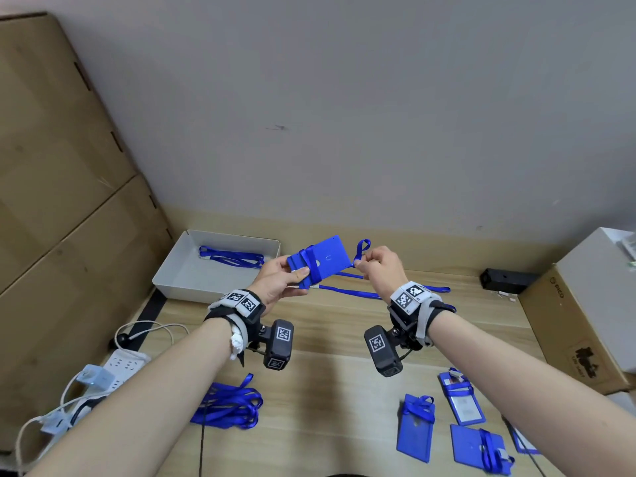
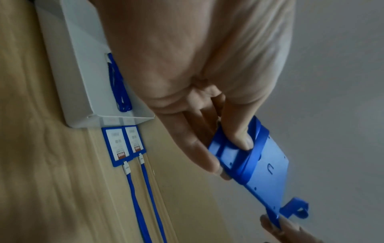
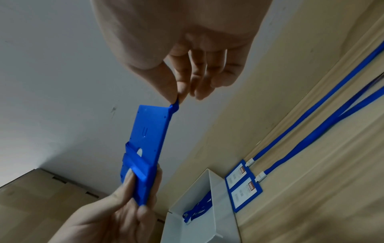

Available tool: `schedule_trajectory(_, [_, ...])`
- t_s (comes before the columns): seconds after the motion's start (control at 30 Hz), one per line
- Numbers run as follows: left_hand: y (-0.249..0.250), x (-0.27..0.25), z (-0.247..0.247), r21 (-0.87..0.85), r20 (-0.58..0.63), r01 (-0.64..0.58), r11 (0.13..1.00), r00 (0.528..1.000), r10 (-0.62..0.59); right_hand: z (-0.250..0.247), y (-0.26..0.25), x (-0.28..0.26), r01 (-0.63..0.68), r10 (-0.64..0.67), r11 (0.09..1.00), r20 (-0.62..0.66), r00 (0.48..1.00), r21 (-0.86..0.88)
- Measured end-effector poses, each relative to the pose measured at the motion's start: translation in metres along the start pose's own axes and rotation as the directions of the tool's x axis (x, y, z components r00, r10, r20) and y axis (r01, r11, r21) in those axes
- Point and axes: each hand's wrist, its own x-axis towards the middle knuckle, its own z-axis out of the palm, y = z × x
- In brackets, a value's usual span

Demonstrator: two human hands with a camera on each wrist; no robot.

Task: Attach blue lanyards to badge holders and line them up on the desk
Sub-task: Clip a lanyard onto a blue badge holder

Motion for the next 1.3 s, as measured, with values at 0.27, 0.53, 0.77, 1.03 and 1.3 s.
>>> schedule_trajectory(0.27, [-0.01,0.005,0.003,0.215,0.08,-0.017,0.976,0.997,0.0,-0.022,0.0,0.012,-0.092,0.096,0.987,-0.024,0.995,0.135])
schedule_trajectory(0.53, [-0.034,0.023,-0.007,0.496,-0.303,0.142,0.857,0.953,0.017,-0.026,-0.004,-0.008,-0.253,0.04,0.842,0.411,0.911,0.477])
schedule_trajectory(0.77, [-0.031,0.027,-0.009,0.27,-0.393,0.156,0.95,0.919,-0.04,-0.006,0.012,-0.023,-0.29,0.078,0.894,0.52,0.851,0.341])
schedule_trajectory(1.03, [-0.017,0.021,-0.02,0.132,-0.236,0.134,0.982,0.967,-0.101,-0.015,0.043,-0.011,-0.327,0.264,0.937,0.363,0.894,0.125])
schedule_trajectory(1.3, [-0.032,0.02,-0.015,0.873,0.026,0.009,0.488,0.998,-0.065,-0.026,0.075,0.005,-0.363,0.347,0.931,0.211,0.914,0.041])
